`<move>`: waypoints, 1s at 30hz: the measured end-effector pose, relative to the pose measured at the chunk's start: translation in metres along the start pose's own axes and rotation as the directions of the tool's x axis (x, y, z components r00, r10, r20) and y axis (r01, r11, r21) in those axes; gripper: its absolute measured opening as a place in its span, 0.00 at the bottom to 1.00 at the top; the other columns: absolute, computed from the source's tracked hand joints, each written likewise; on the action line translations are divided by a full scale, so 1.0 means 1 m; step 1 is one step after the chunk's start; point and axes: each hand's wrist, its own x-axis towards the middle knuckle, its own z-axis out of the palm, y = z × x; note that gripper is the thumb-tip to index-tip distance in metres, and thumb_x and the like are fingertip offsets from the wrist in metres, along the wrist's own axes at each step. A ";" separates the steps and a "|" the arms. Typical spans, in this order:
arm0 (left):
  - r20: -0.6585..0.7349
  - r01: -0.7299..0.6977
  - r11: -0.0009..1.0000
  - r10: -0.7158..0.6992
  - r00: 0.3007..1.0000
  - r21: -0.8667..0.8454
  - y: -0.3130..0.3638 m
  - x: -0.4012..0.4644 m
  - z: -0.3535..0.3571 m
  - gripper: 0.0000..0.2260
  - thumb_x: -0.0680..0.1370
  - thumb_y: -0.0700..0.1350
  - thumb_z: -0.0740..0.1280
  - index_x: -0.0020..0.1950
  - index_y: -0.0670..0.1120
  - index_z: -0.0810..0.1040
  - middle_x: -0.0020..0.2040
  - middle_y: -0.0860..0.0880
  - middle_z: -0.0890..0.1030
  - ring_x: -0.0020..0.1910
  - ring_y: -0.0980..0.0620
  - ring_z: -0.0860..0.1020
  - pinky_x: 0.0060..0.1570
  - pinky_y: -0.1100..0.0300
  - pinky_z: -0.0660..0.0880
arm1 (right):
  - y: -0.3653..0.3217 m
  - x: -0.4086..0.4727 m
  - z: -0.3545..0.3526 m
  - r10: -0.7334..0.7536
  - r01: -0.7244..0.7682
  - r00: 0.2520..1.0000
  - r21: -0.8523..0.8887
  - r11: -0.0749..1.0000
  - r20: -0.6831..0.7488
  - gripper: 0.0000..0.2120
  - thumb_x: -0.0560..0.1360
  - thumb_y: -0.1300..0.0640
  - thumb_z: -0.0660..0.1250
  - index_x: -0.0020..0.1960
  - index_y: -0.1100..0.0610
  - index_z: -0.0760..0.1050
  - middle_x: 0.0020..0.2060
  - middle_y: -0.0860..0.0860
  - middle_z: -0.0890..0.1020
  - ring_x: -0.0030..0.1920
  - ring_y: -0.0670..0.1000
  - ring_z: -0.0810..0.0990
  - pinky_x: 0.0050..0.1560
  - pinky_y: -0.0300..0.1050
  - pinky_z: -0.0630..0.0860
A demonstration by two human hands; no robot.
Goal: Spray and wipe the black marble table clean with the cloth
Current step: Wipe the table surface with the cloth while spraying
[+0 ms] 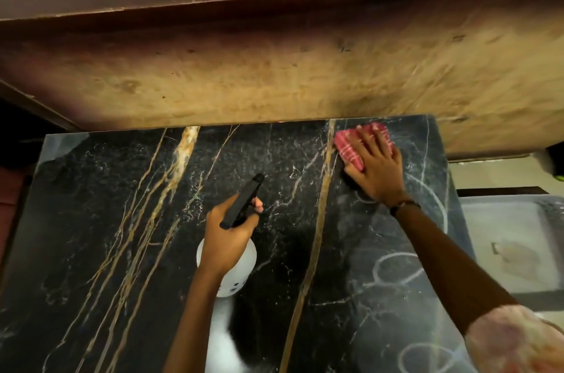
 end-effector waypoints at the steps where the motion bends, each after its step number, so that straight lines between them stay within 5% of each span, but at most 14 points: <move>1: -0.003 0.001 1.000 -0.001 1.000 0.000 0.001 0.000 0.004 0.13 0.74 0.29 0.63 0.42 0.47 0.80 0.43 0.39 0.81 0.23 0.58 0.70 0.25 0.68 0.66 | 0.000 0.014 -0.001 0.059 -0.059 0.998 0.006 0.998 0.000 0.36 0.72 0.33 0.50 0.76 0.47 0.58 0.75 0.52 0.61 0.76 0.58 0.55 0.67 0.69 0.57; 5: 0.006 0.009 1.000 -0.009 1.000 0.003 0.005 0.000 0.021 0.10 0.74 0.29 0.63 0.43 0.42 0.80 0.42 0.36 0.81 0.23 0.58 0.69 0.25 0.69 0.66 | -0.048 0.057 0.003 0.114 -0.115 0.993 0.059 0.992 0.025 0.35 0.72 0.37 0.55 0.76 0.46 0.55 0.76 0.51 0.58 0.76 0.60 0.51 0.70 0.71 0.50; 10: 0.040 0.017 1.000 -0.018 0.999 0.017 0.010 -0.003 0.041 0.09 0.74 0.30 0.64 0.43 0.41 0.80 0.30 0.53 0.79 0.21 0.60 0.69 0.26 0.72 0.66 | -0.082 0.020 0.019 -0.246 0.244 0.969 0.066 0.968 0.022 0.32 0.73 0.36 0.55 0.75 0.45 0.60 0.75 0.48 0.61 0.76 0.56 0.54 0.70 0.67 0.53; 12: 0.036 0.024 1.000 -0.024 0.999 0.003 0.012 -0.004 0.048 0.09 0.74 0.29 0.63 0.44 0.41 0.80 0.30 0.53 0.78 0.21 0.59 0.70 0.25 0.72 0.65 | -0.060 -0.008 0.021 -0.285 0.285 0.959 0.018 0.958 -0.001 0.32 0.73 0.36 0.57 0.75 0.45 0.60 0.75 0.48 0.62 0.76 0.55 0.55 0.71 0.63 0.54; 15: 0.036 0.018 1.000 -0.017 0.999 -0.018 0.014 -0.005 0.054 0.11 0.74 0.29 0.63 0.43 0.43 0.80 0.38 0.45 0.81 0.23 0.60 0.72 0.25 0.71 0.67 | -0.002 -0.036 0.011 -0.129 0.129 0.990 -0.013 0.992 -0.048 0.34 0.72 0.34 0.55 0.75 0.46 0.59 0.75 0.49 0.61 0.76 0.55 0.55 0.70 0.66 0.58; 20: 0.061 0.007 1.000 -0.007 0.998 0.008 0.012 -0.012 0.063 0.10 0.74 0.28 0.63 0.45 0.40 0.80 0.28 0.56 0.79 0.23 0.62 0.72 0.27 0.71 0.68 | 0.021 -0.014 -0.008 0.327 -0.322 0.944 0.097 0.942 -0.040 0.36 0.71 0.33 0.51 0.76 0.46 0.57 0.76 0.51 0.61 0.76 0.59 0.53 0.69 0.68 0.53; 22: 0.061 0.003 1.000 -0.004 0.998 0.005 0.011 -0.015 0.066 0.09 0.74 0.28 0.63 0.45 0.38 0.79 0.28 0.56 0.78 0.22 0.61 0.71 0.26 0.72 0.67 | -0.001 0.010 -0.008 0.394 -0.389 0.919 0.133 0.912 -0.012 0.36 0.71 0.34 0.52 0.76 0.46 0.55 0.77 0.51 0.57 0.76 0.60 0.50 0.70 0.69 0.47; 25: 0.077 -0.006 1.000 0.004 0.997 0.025 0.013 -0.019 0.071 0.08 0.74 0.28 0.63 0.44 0.39 0.79 0.28 0.56 0.78 0.22 0.61 0.71 0.26 0.72 0.67 | -0.027 0.020 -0.001 0.225 -0.227 0.974 0.116 0.967 0.026 0.35 0.72 0.34 0.51 0.76 0.46 0.56 0.77 0.50 0.57 0.76 0.59 0.51 0.69 0.69 0.45; 30: 0.077 0.008 0.998 -0.013 0.997 0.061 0.014 -0.024 0.080 0.09 0.73 0.29 0.63 0.43 0.41 0.80 0.29 0.54 0.78 0.23 0.61 0.72 0.27 0.70 0.68 | -0.007 -0.053 0.005 -0.048 0.048 0.999 0.040 0.998 -0.002 0.33 0.73 0.36 0.54 0.75 0.46 0.58 0.75 0.49 0.62 0.76 0.55 0.56 0.71 0.67 0.55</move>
